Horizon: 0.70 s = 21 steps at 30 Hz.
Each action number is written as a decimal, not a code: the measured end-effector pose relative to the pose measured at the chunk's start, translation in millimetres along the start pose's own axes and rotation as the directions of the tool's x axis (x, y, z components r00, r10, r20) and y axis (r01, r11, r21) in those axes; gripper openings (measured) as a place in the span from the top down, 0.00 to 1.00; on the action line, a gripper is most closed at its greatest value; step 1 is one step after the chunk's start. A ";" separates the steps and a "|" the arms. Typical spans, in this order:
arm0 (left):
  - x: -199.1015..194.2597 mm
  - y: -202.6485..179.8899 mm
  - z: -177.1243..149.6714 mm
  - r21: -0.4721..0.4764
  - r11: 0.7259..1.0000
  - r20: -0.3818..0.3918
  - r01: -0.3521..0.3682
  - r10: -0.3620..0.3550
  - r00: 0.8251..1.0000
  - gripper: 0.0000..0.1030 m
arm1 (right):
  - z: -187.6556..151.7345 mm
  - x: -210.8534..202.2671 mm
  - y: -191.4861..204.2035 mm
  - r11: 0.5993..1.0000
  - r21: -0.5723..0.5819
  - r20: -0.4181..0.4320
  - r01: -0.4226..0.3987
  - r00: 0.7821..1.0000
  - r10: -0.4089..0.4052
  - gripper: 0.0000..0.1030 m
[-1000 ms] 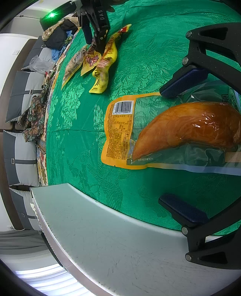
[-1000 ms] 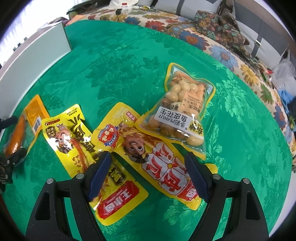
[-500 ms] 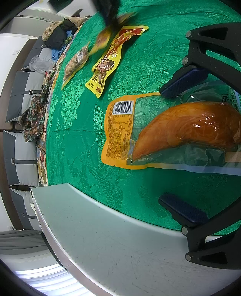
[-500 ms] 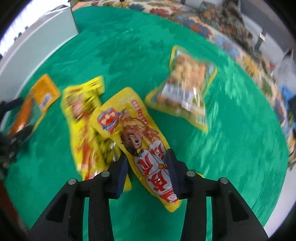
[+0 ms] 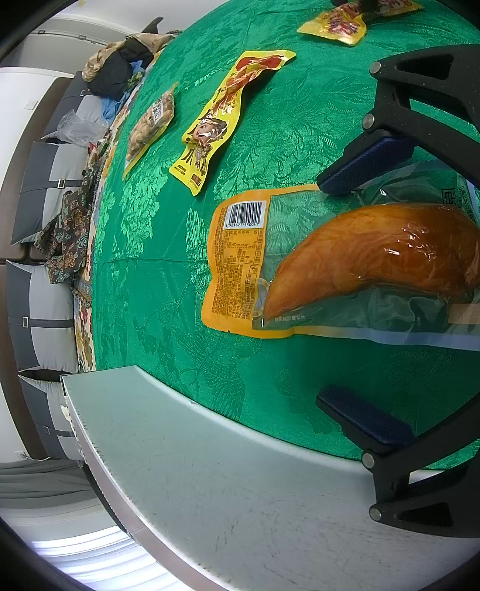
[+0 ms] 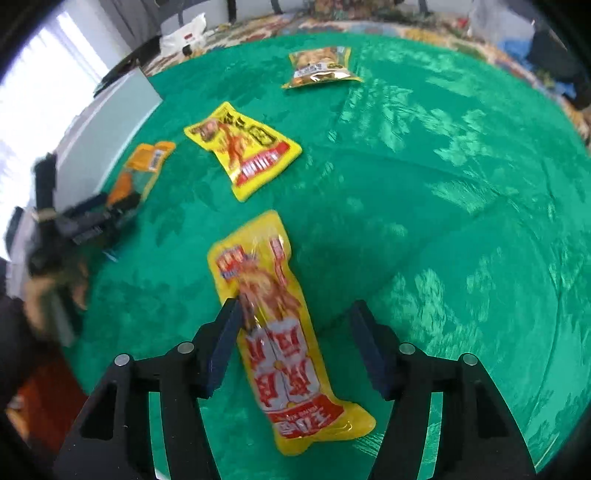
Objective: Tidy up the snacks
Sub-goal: 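Lower the right tool onto the yellow spicy strip pack and grasp it, then lift the spicy strip pack with the right tool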
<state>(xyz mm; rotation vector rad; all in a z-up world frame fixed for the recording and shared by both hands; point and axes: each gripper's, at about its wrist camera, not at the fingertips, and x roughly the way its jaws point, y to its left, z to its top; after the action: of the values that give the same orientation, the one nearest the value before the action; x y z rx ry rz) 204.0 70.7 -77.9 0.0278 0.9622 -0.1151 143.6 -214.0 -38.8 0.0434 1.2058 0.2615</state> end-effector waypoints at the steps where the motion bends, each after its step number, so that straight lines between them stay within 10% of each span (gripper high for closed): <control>1: -0.3 0.3 0.2 0.000 1.000 0.000 0.000 0.000 1.000 0.00 | -5.6 3.1 1.2 1.000 -0.013 0.014 0.013 1.000 -0.013 0.32; 13: 0.0 0.2 0.0 -0.001 1.000 0.000 0.000 0.000 1.000 0.00 | -32.7 1.9 2.7 0.991 -0.134 0.258 0.013 0.966 0.022 0.27; 21: 1.4 0.0 1.0 0.000 1.000 0.000 0.001 -0.001 1.000 0.00 | -33.1 3.6 8.8 0.988 -0.149 0.263 0.039 0.965 0.002 0.23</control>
<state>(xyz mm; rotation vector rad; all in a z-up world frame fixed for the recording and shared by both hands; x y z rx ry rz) 205.6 70.5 -78.4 0.0270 0.9626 -0.1160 112.6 -208.1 -52.5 -0.0650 0.9194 0.3208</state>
